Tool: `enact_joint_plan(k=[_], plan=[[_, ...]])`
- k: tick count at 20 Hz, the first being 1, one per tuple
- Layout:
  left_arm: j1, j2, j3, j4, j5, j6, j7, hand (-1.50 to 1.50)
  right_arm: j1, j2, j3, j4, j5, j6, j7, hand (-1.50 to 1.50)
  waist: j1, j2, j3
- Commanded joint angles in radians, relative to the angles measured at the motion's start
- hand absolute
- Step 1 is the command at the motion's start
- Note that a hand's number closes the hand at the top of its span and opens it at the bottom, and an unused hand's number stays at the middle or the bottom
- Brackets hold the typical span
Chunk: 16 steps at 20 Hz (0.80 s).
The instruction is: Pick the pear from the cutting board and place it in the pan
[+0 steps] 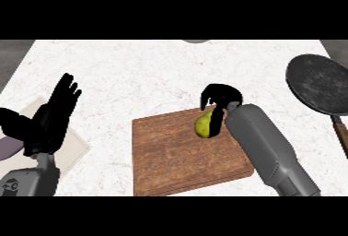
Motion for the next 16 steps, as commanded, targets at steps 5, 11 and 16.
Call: enact_joint_plan(k=[5,11,16], plan=[[-0.009,0.000,0.021,0.014,0.002,0.011,0.012,0.00,0.052,-0.118,-0.001,-0.179,0.157,-0.267,0.162,1.50,-0.024,0.001,0.003],[0.012,-0.013,0.006,-0.010,-0.020,0.032,0.021,0.00,0.013,-0.210,0.048,-0.460,0.286,-0.308,0.254,1.50,-0.036,-0.008,0.002],[-0.031,0.010,0.023,-0.006,0.002,0.003,0.058,0.00,0.005,-0.292,-0.020,-0.679,0.275,-0.167,0.324,1.50,-0.020,0.003,0.003]])
